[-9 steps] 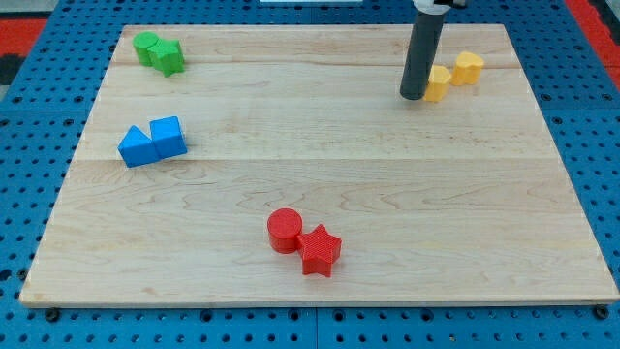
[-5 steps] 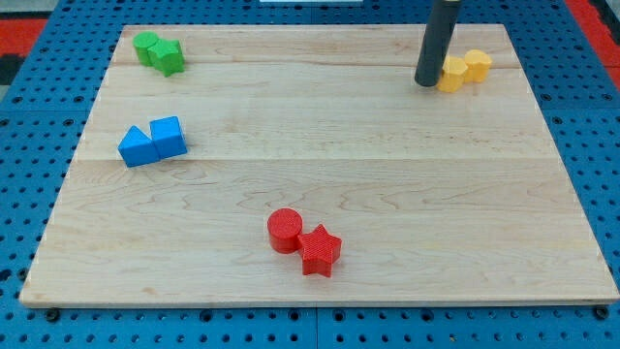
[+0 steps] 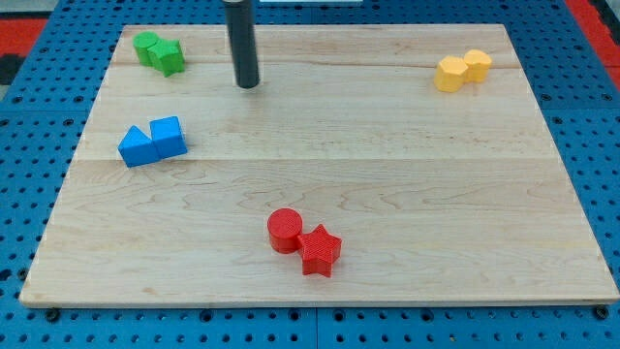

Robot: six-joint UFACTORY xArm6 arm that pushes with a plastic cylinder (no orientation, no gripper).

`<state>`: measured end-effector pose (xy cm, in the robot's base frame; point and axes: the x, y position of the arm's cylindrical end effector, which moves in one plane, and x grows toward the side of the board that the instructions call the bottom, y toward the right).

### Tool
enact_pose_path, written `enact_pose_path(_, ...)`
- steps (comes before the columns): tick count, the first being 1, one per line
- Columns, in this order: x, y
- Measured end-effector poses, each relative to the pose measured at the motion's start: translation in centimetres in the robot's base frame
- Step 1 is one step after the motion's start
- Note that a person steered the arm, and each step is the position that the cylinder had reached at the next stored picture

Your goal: Move the green star diagonal bottom left to the yellow hexagon

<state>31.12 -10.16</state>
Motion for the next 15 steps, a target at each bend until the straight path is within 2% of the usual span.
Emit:
enact_pose_path(3,2.7,-8.3)
enact_pose_path(5,2.9,-14.0)
enact_pose_path(6,0.7,-16.6)
enact_pose_path(8,-8.8,-18.8)
enact_pose_path(9,-8.8,-18.8)
enact_pose_path(12,-6.3,-9.4)
enact_pose_path(15,3.8,5.4)
